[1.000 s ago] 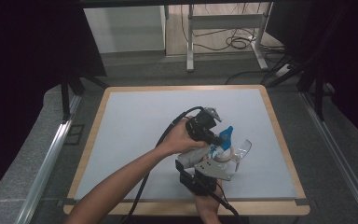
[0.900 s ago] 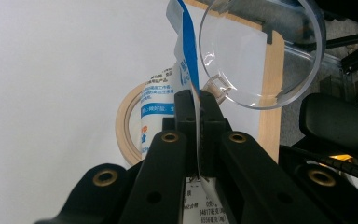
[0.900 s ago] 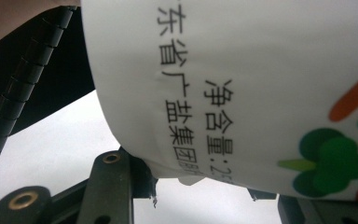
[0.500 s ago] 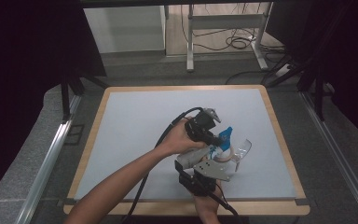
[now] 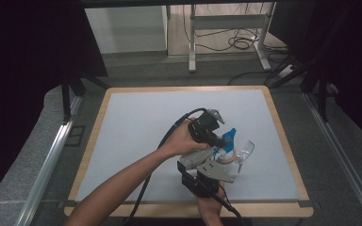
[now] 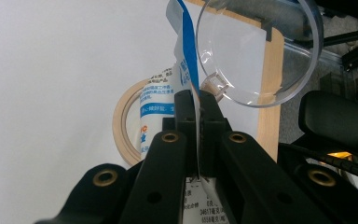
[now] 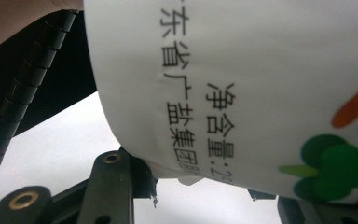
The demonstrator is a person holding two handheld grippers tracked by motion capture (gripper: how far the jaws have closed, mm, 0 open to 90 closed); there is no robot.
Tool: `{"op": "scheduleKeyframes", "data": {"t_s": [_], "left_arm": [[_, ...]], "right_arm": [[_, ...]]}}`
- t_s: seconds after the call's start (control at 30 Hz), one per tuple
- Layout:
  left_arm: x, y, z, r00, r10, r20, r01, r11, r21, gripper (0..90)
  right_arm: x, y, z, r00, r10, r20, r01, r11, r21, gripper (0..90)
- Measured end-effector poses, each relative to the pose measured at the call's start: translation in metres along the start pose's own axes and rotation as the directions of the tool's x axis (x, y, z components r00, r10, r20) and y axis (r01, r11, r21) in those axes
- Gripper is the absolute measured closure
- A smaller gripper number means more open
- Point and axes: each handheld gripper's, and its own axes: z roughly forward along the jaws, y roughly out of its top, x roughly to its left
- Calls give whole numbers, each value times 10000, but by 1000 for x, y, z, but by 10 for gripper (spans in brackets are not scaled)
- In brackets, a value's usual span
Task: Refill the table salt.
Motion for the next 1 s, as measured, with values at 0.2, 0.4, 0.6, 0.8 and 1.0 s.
{"op": "scheduleKeyframes", "data": {"t_s": [0.2, 0.4, 0.6, 0.8, 1.0], "left_arm": [[1, -1, 0, 10000, -18, 5, 18, 10000, 20, 900], [1, -2, -1, 10000, -45, 18, 45, 10000, 28, 900], [2, -2, -1, 10000, -71, 18, 71, 10000, 49, 900], [2, -3, -1, 10000, -84, 12, 84, 10000, 33, 900], [4, -3, -1, 9999, -77, 69, 77, 10000, 51, 900]], "right_arm": [[1, 0, 1, 10000, 9, 4, -9, 10000, -2, 540], [2, 0, 2, 10000, -20, -22, 20, 10000, -2, 541], [2, 0, 3, 10000, -31, -17, 32, 10000, 30, 541], [3, -1, 4, 10000, -42, -2, 42, 10000, 58, 541], [2, 0, 4, 10000, -33, -7, 33, 10000, 25, 542]]}}
